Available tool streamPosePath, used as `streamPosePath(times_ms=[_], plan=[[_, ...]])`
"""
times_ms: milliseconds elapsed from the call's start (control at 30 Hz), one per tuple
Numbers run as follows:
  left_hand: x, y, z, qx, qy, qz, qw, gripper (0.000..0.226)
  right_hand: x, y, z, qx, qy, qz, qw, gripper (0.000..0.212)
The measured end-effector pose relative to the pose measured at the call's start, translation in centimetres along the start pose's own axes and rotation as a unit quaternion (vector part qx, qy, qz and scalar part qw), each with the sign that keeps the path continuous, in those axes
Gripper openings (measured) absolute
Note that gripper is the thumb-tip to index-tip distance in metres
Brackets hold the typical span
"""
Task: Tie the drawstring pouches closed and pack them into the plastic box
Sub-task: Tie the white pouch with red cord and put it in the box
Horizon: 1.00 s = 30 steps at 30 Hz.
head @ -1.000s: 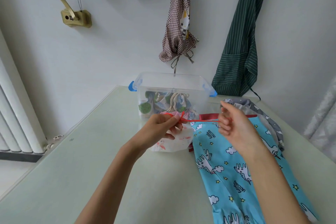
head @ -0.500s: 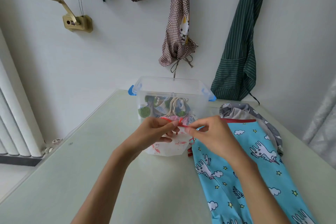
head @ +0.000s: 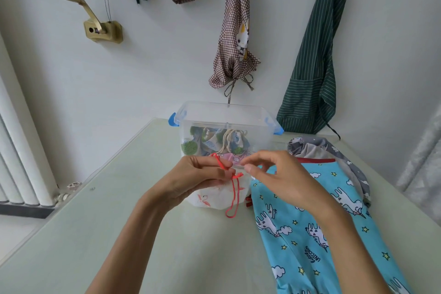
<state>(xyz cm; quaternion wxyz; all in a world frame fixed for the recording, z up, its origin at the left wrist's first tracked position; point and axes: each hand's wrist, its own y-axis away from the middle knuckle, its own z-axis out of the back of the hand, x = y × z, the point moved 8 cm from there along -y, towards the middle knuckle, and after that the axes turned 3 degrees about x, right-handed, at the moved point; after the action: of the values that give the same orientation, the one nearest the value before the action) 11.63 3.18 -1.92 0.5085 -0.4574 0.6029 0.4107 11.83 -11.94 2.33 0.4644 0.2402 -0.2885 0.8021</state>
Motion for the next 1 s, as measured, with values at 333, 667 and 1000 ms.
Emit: streamPosePath(times_ms=[333,667,1000], plan=[[-2.5,0.6,-0.7,0.006,-0.123,-0.117,0.986,0.023,-0.8,-0.7,-1.5,-0.023,-0.118,0.015,0.993,0.015],[-3.4,1.2,0.8,-0.152,-0.271,-0.265,0.913,0.022,-0.4,-0.5,-1.9,-0.019,-0.129,0.02,0.991,0.009],[-3.7,1.3,0.2,-0.174,-0.288,-0.293,0.895,0.009,-2.0,-0.7,-2.9,0.01,-0.265,-0.081,0.961,0.022]])
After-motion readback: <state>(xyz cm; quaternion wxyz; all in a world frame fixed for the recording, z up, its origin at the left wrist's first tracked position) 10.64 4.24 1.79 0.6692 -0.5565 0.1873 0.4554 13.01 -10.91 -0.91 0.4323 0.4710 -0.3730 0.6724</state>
